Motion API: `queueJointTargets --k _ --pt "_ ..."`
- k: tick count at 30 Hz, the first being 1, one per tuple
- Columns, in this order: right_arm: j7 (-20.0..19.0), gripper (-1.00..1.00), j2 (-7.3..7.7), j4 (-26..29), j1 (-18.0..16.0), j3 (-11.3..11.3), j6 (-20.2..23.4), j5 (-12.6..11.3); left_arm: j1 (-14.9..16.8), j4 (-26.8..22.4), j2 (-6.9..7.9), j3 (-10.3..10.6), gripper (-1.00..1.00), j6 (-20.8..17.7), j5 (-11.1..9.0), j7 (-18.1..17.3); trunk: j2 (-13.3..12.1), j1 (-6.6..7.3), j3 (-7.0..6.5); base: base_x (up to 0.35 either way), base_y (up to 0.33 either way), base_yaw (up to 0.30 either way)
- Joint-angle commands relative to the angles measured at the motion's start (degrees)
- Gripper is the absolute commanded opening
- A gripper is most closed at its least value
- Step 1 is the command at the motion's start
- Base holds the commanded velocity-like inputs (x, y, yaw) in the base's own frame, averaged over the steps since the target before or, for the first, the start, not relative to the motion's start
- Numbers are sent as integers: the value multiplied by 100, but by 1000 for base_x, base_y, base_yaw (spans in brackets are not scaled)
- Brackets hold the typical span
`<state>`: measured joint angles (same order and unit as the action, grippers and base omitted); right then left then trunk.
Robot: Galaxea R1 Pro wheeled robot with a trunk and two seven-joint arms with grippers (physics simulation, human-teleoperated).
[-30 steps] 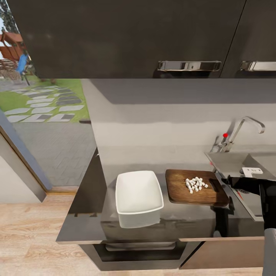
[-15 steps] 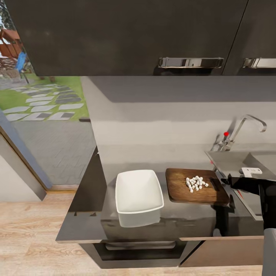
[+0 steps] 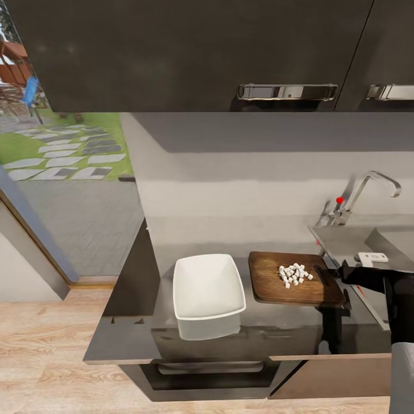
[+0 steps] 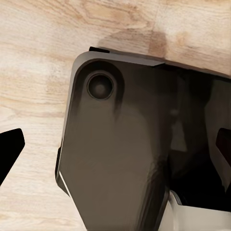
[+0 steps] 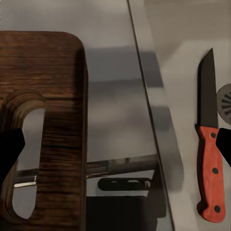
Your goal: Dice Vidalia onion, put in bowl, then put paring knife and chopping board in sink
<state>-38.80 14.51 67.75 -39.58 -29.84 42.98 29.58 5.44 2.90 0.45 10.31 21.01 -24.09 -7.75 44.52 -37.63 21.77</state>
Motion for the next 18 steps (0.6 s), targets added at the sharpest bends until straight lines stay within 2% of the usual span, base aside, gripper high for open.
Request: queueJointTargets --k 1,10,18 --pt "-58 100 -1 4 -6 6 9 59 10 26 -1 41 100 35 -61 -42 6 -1 7 0 0 0" --pt "-49 100 -1 -114 -6 210 9 62 10 26 1 41 100 35 -61 -43 6 -1 31 0 0 0" --pt "-49 100 -1 -129 -6 217 9 64 10 26 0 41 100 35 -61 -43 6 -1 90 0 0 0"
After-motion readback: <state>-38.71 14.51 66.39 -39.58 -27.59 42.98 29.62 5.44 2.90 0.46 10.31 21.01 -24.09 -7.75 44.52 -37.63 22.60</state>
